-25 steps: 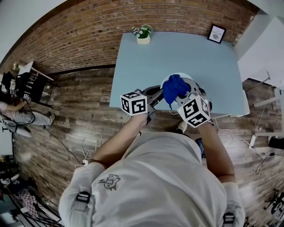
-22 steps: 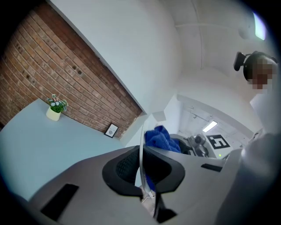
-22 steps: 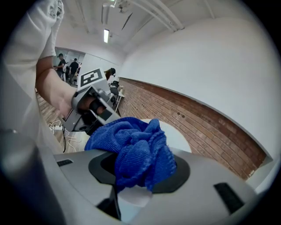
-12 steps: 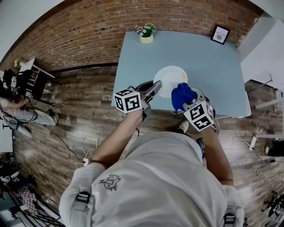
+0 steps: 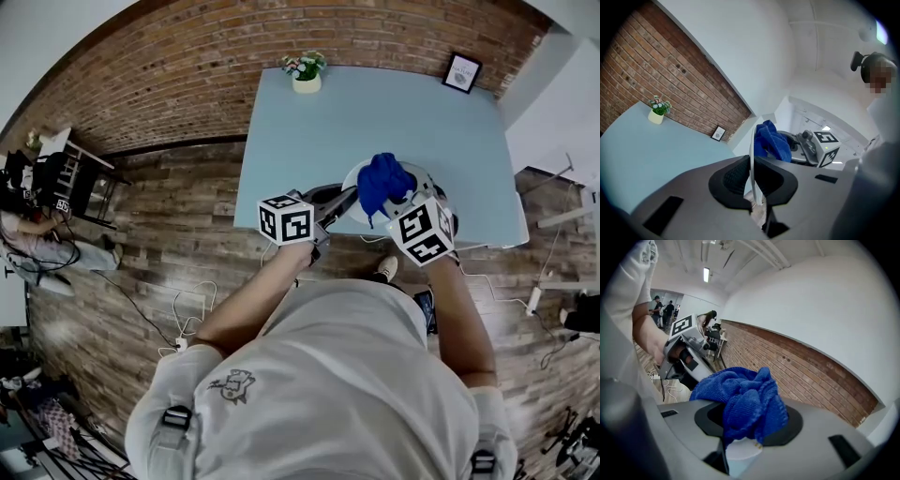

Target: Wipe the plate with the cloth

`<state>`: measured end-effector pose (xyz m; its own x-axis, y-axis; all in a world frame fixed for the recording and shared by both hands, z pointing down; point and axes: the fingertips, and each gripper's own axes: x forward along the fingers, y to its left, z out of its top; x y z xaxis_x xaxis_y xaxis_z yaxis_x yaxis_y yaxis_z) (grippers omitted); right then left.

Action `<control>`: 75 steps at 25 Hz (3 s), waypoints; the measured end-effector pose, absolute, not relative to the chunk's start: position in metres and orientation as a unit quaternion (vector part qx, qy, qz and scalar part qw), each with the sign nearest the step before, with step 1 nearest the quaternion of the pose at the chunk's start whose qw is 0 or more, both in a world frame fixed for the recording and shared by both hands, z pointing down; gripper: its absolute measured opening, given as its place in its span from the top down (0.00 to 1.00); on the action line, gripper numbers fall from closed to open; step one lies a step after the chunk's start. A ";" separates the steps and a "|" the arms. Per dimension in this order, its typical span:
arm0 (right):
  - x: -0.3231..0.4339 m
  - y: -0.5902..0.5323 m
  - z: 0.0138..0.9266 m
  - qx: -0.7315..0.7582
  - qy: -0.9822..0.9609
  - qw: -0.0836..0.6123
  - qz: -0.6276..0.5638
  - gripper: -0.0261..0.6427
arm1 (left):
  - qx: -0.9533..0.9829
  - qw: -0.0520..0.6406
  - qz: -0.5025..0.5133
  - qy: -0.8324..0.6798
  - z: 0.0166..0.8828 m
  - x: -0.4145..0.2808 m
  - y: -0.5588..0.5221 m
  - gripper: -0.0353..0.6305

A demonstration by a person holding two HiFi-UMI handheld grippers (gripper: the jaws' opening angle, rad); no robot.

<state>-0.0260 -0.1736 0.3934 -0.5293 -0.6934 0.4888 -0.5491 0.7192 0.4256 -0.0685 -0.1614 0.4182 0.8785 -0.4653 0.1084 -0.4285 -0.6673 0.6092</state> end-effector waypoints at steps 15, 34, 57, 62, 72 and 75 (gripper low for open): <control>-0.015 -0.145 0.442 0.334 -0.870 0.354 -0.072 0.72 | 0.923 0.256 -0.040 -0.283 0.380 -0.106 -0.181 0.91; 0.055 -0.185 0.348 0.403 -0.812 0.385 -0.173 0.72 | 0.929 -0.213 0.145 -0.267 0.332 -0.060 -0.141 0.91; -0.052 -0.138 0.261 0.129 -0.960 0.246 -0.033 0.72 | 0.735 -0.632 0.144 -0.199 0.279 -0.040 -0.078 0.91; -0.068 -0.151 0.268 0.101 -0.961 0.253 0.037 0.72 | 0.717 -0.657 0.138 -0.190 0.279 -0.030 -0.063 0.91; -0.028 -0.200 0.288 0.146 -0.951 0.240 0.131 0.72 | 0.702 -0.663 0.149 -0.214 0.275 -0.051 -0.078 0.91; -0.011 -0.184 0.288 0.144 -0.955 0.211 0.153 0.72 | 0.704 -0.652 0.161 -0.229 0.281 -0.060 -0.091 0.91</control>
<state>-0.0106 -0.1841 0.2881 -0.8697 -0.2111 0.4461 -0.3398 0.9117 -0.2310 -0.0597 -0.0905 0.2807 0.8428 -0.5334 -0.0717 -0.1123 -0.0439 -0.9927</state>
